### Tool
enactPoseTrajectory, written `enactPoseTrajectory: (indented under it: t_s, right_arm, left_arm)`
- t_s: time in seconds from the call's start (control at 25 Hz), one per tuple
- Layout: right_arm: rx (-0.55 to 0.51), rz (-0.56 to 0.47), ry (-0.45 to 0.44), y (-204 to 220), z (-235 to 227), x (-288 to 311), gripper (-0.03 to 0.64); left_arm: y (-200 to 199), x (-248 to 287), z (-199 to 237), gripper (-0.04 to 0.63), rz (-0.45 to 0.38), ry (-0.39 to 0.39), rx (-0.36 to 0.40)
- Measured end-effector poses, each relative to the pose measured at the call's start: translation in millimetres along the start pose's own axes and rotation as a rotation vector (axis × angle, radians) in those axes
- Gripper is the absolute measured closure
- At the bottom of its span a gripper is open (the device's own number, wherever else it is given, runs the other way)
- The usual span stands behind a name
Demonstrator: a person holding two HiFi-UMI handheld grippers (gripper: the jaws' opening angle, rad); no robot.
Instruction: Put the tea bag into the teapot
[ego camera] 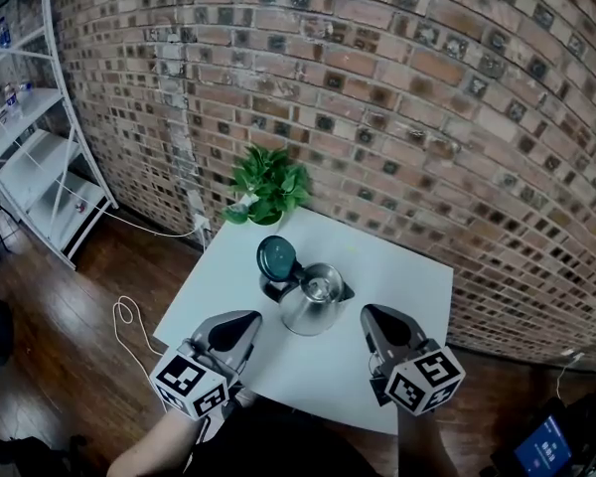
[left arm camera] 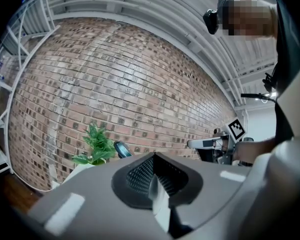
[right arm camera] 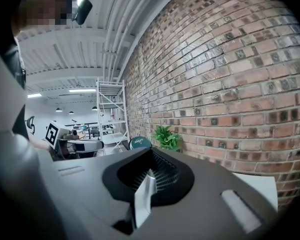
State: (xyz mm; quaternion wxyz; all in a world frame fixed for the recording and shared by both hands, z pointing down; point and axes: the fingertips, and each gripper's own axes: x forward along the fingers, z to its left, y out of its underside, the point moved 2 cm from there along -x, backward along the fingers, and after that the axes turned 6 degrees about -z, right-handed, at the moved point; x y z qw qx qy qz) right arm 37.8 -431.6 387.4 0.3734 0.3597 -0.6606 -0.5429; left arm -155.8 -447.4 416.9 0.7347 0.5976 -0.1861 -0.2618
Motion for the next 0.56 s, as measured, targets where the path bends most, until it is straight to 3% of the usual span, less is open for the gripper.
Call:
enactPoseTrajectory:
  t_s: [0.56]
  right_arm:
    - [0.001,0.006,0.002,-0.6,-1.7,8.5,0.615]
  left_arm:
    - [-2.1,0.4,3.3,0.59,0.001,-0.01,0.001]
